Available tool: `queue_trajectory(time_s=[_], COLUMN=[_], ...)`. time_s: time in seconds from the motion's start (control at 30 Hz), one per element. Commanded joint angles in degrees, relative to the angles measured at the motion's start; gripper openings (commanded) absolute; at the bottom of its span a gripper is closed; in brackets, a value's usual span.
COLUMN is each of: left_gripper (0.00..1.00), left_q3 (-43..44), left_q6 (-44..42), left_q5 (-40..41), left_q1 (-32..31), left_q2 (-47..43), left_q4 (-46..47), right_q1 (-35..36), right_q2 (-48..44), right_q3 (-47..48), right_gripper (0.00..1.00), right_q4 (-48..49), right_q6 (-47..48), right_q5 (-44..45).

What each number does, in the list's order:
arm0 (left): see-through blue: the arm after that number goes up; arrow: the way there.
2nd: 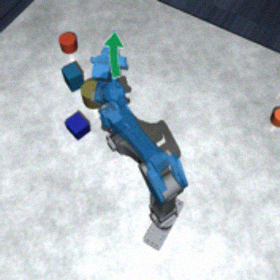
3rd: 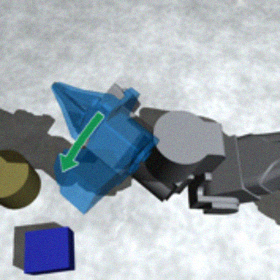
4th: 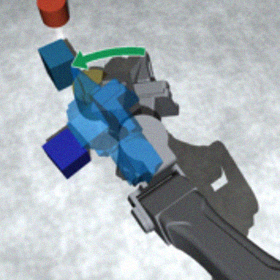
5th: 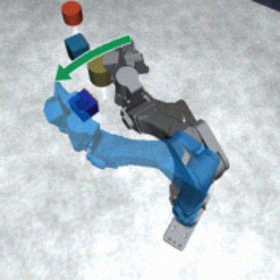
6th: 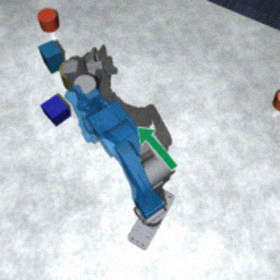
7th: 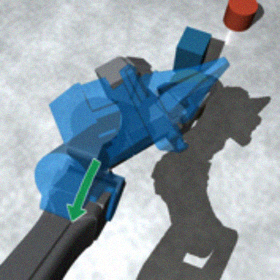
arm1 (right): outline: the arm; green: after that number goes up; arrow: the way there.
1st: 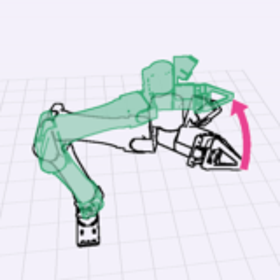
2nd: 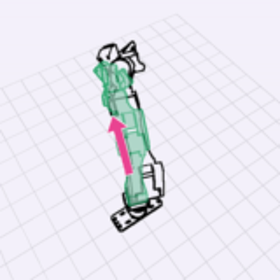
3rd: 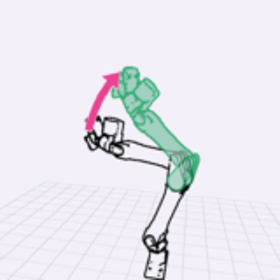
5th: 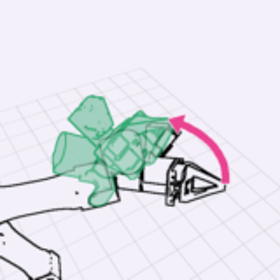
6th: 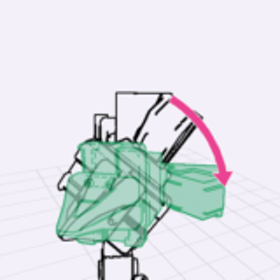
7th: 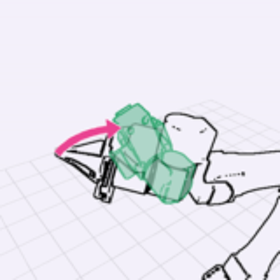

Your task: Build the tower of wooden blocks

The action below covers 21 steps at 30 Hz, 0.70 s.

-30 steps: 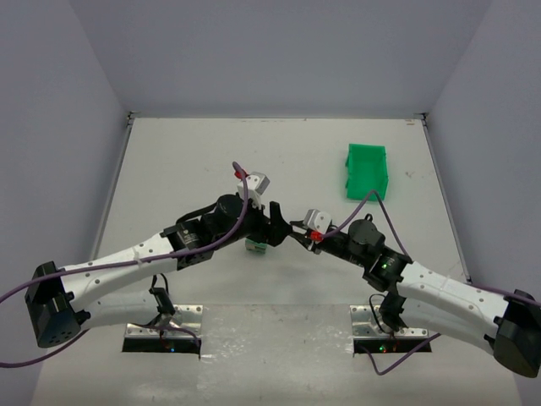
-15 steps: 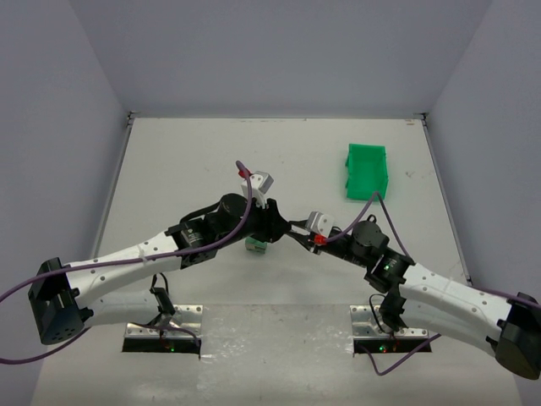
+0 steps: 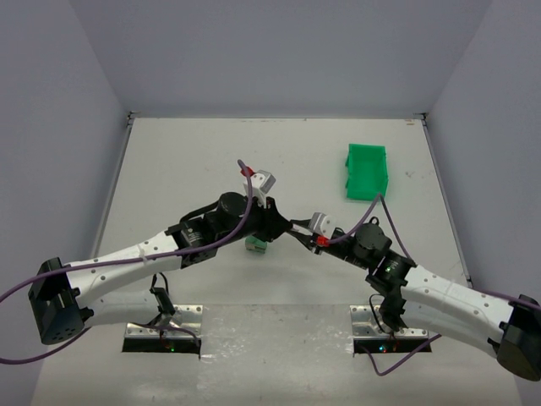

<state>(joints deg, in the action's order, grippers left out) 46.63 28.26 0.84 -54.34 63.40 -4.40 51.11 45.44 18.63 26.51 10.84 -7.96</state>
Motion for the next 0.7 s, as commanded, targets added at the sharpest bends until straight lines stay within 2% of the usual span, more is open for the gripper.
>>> queue_trajectory(time_s=[0.0,0.07,0.1,0.17,0.23,0.27,0.4,0.5,0.57,0.67], left_gripper=[0.00,0.00,0.00,0.00,0.00,0.00,0.00,0.00,0.00,0.00], left_q3=[1.8,2.1,2.4,3.6,7.1,9.1,17.8,21.5,23.3,24.4], left_q6=[-2.8,-3.7,-4.7,-8.9,-14.1,-16.9,-31.4,-41.3,-46.5,-52.8], left_q5=[-4.9,-4.8,-4.6,-4.7,-4.6,-3.9,-0.7,0.9,-1.3,-7.1], left_q1=[-0.7,-0.7,-0.7,-0.7,-0.7,-0.7,-0.6,0.0,0.5,1.9], left_q2=[-0.9,-0.8,-0.6,0.2,1.7,2.5,5.7,7.0,7.7,7.6], left_q4=[2.0,2.0,1.7,1.2,-0.5,-1.7,-7.6,-8.9,-11.9,-11.2], right_q1=[0.0,0.0,0.0,0.0,0.0,0.0,0.0,0.0,0.0,0.0], right_q2=[-1.4,-1.9,-1.9,-1.7,-1.4,-1.1,0.2,-1.4,-5.2,-10.9], right_q3=[1.0,1.5,2.1,3.9,6.8,8.4,16.1,16.2,14.2,11.0], right_gripper=[0.19,0.23,0.32,0.56,0.92,0.97,0.99,0.99,0.99,0.99], right_q4=[3.4,2.0,0.7,-3.1,-9.5,-13.0,-30.3,-33.3,-33.9,-34.5], right_q6=[-0.4,-0.8,-1.3,-2.4,-4.2,-4.8,-10.4,-14.2,-15.9,-19.6], right_q5=[4.8,4.7,4.5,4.0,3.1,2.4,1.2,-1.8,0.6,6.1])
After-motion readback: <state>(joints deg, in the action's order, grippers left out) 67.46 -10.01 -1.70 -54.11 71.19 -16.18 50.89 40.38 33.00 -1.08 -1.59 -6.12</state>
